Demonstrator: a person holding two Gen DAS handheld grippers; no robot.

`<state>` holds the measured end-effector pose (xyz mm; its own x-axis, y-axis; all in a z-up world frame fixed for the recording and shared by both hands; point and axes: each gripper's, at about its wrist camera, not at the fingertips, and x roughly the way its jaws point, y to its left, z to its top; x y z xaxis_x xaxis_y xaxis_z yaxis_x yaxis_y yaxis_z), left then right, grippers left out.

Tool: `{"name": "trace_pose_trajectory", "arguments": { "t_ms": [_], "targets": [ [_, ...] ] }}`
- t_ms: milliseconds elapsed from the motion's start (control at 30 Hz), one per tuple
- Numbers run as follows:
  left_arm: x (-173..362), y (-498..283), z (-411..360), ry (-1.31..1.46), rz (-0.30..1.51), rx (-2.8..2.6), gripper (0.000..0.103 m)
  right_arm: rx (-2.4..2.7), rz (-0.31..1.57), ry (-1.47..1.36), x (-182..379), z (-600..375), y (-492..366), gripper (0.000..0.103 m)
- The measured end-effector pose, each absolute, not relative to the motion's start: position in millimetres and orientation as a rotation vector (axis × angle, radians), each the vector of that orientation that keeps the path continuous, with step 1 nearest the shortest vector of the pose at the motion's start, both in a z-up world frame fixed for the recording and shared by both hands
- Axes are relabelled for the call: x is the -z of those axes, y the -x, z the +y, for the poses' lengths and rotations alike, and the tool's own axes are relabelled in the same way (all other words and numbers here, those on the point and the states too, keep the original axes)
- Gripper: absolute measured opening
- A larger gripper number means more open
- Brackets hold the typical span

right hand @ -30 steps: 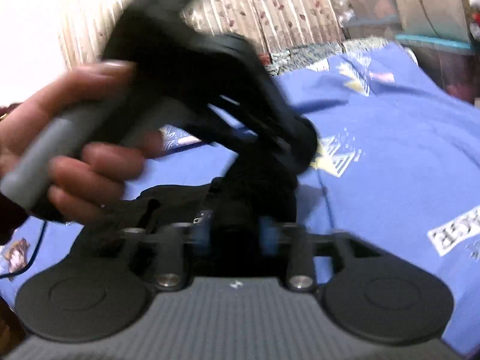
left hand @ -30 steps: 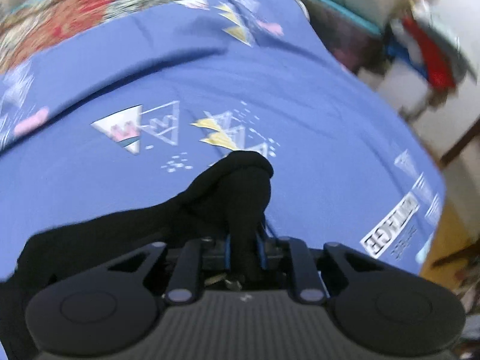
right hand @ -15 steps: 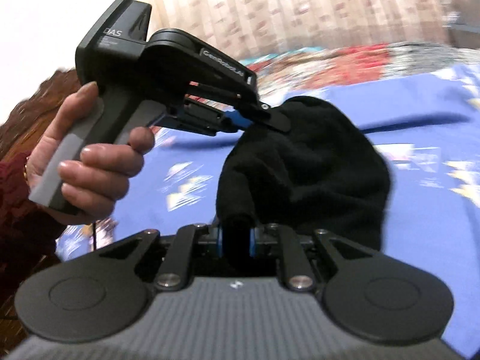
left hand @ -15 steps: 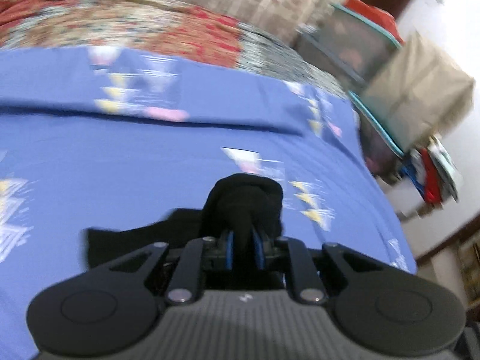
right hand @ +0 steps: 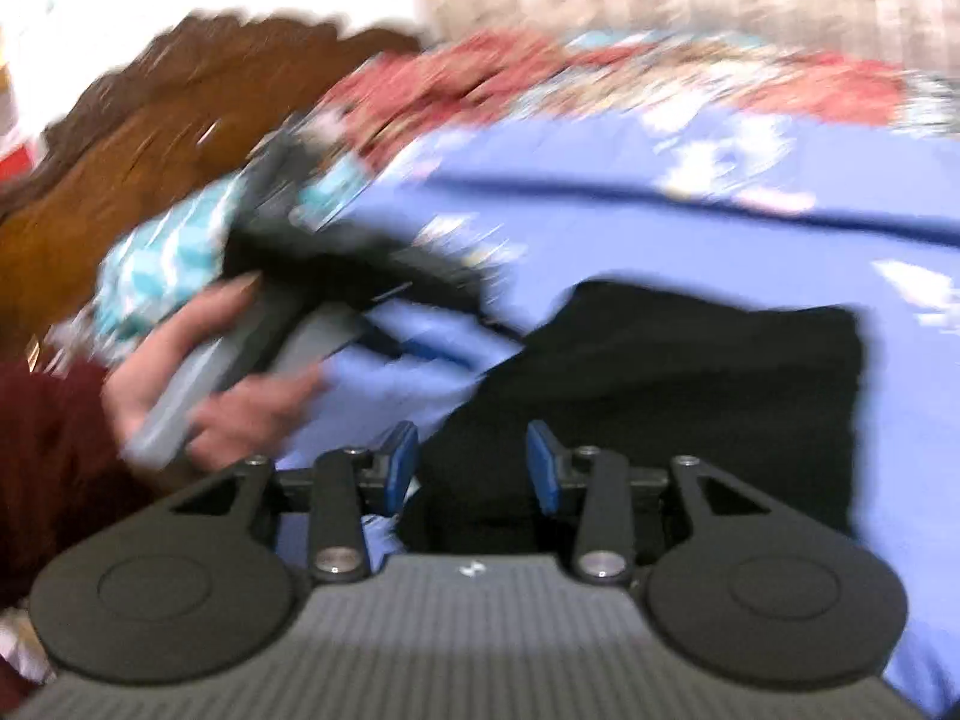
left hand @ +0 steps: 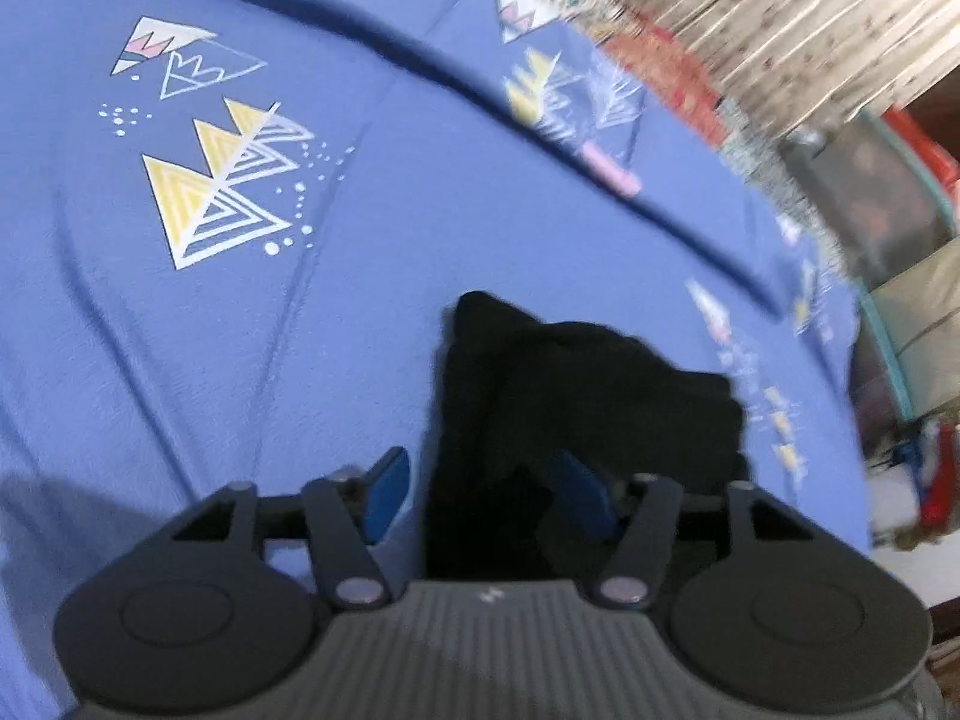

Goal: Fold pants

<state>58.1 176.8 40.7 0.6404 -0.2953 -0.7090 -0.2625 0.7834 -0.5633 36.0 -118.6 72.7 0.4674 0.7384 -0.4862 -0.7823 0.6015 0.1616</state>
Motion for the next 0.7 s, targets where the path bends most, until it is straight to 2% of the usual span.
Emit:
{"name": "trace_pose_trajectory", "arguments": {
  "t_ms": [67, 167, 267, 367, 567, 700],
  "targets": [
    [-46.9, -49.4, 168.6, 0.678, 0.871, 0.05, 0.062, -0.845, 0.563, 0.041, -73.4, -139.6, -49.1, 0.041],
    [-48.8, -39.0, 149.4, 0.573, 0.875, 0.052, 0.062, -0.775, 0.637, -0.025, -61.3, -157.8, -56.7, 0.03],
    [-41.6, -35.3, 126.1, 0.419, 0.917, -0.007, 0.062, -0.77, 0.751, 0.018, -39.4, -148.5, -53.6, 0.03],
    [-30.8, -29.8, 109.2, 0.304, 0.948, -0.059, 0.073, -0.736, 0.864, 0.084, -9.7, -137.5, -37.2, 0.031],
    [-43.3, -8.2, 106.7, 0.297, 0.926, -0.108, 0.076, -0.772, 0.821, 0.072, -17.4, -154.3, -23.5, 0.032],
    [-57.9, 4.2, 98.4, 0.277, 0.898, -0.106, 0.088, -0.778, 0.797, 0.0, -24.3, -168.4, -26.7, 0.033]
  ]
}}
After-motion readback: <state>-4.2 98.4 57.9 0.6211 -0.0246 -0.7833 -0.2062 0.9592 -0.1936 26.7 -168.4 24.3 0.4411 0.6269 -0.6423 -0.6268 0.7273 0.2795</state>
